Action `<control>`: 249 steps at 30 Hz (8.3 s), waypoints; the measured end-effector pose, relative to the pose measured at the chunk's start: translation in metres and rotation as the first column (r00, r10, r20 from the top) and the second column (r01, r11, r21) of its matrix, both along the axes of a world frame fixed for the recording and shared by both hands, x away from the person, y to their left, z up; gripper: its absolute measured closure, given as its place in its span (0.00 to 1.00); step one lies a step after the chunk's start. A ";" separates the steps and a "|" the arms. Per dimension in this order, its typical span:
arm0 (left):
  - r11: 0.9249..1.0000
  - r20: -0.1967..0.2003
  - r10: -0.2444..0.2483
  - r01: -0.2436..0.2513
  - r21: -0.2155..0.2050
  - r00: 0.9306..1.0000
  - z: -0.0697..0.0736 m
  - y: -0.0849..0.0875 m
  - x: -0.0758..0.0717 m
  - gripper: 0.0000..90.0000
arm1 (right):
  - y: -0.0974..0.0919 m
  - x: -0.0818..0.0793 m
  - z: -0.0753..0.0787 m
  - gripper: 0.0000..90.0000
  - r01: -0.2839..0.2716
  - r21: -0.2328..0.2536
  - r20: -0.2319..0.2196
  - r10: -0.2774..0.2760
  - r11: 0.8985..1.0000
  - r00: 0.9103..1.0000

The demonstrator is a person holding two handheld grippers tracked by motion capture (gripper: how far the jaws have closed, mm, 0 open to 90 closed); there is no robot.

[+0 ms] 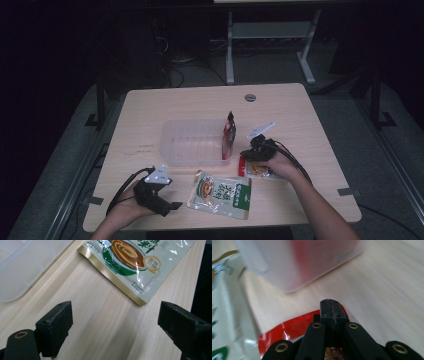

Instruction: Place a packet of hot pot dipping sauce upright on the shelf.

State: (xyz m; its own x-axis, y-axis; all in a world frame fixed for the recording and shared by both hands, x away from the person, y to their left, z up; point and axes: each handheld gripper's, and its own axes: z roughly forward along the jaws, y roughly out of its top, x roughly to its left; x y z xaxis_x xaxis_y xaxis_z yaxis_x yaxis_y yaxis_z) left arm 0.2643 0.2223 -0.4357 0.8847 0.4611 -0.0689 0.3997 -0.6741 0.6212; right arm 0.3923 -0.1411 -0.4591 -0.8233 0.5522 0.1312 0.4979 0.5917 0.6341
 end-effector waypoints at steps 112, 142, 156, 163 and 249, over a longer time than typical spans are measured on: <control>1.000 0.047 -0.012 0.012 -0.012 0.999 -0.027 -0.209 0.075 1.00 | -0.135 -0.034 0.004 0.99 0.134 0.259 -0.184 -0.088 0.957 0.979; 0.997 0.013 -0.021 0.022 -0.079 1.000 -0.016 -0.206 0.073 1.00 | -0.099 -0.051 0.056 0.99 -0.033 0.502 -0.036 0.059 0.864 0.998; 0.992 0.022 -0.055 0.057 -0.113 0.998 0.020 -0.175 0.057 1.00 | -0.106 -0.057 0.076 0.99 -0.046 0.552 0.022 0.041 0.832 0.999; 0.990 0.005 -0.067 0.067 -0.123 0.998 0.028 -0.143 0.043 1.00 | -0.103 -0.064 0.082 0.99 -0.073 0.553 0.034 0.065 0.830 0.997; 0.968 0.013 0.234 -0.231 -0.102 0.972 0.004 0.069 -0.001 0.18 | 0.074 0.007 0.147 0.99 -0.192 0.522 0.122 0.150 0.831 0.981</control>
